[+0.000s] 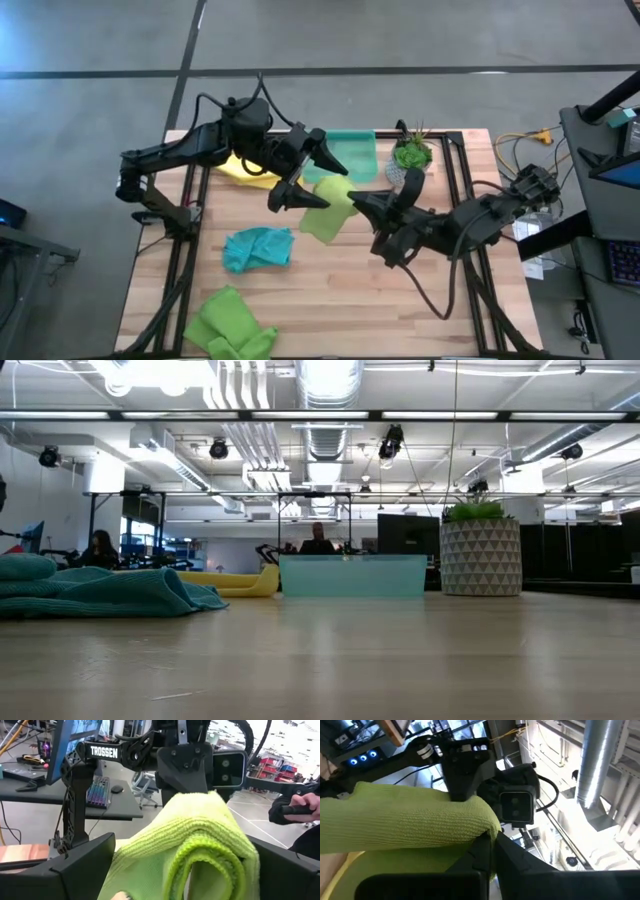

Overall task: Fold microfiber towels
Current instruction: Fold the light green microfiber cloth

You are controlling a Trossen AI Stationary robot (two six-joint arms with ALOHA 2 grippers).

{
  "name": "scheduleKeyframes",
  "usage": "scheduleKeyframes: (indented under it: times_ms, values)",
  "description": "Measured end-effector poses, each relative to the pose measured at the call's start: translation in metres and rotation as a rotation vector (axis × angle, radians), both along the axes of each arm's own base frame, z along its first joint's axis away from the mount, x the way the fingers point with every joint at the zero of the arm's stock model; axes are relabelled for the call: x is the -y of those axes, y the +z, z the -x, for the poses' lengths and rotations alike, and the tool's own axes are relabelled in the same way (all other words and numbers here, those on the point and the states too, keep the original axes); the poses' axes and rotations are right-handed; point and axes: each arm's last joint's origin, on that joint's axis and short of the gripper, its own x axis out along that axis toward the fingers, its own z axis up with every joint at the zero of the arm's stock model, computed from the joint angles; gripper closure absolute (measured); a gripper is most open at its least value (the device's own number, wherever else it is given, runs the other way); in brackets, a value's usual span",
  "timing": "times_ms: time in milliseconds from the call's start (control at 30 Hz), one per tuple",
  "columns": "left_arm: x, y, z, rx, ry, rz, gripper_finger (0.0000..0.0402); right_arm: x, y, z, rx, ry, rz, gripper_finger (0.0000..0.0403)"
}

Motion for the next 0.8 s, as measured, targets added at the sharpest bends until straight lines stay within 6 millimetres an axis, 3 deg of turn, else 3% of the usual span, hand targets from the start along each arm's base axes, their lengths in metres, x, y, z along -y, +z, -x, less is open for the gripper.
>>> scheduleKeyframes:
  times_ms: [800]
  values:
    - [0.006,-0.005,-0.018,0.041,-0.021,-0.001,0.0004,0.017,0.012,-0.007,0.116,-0.007,-0.036,0.0394]
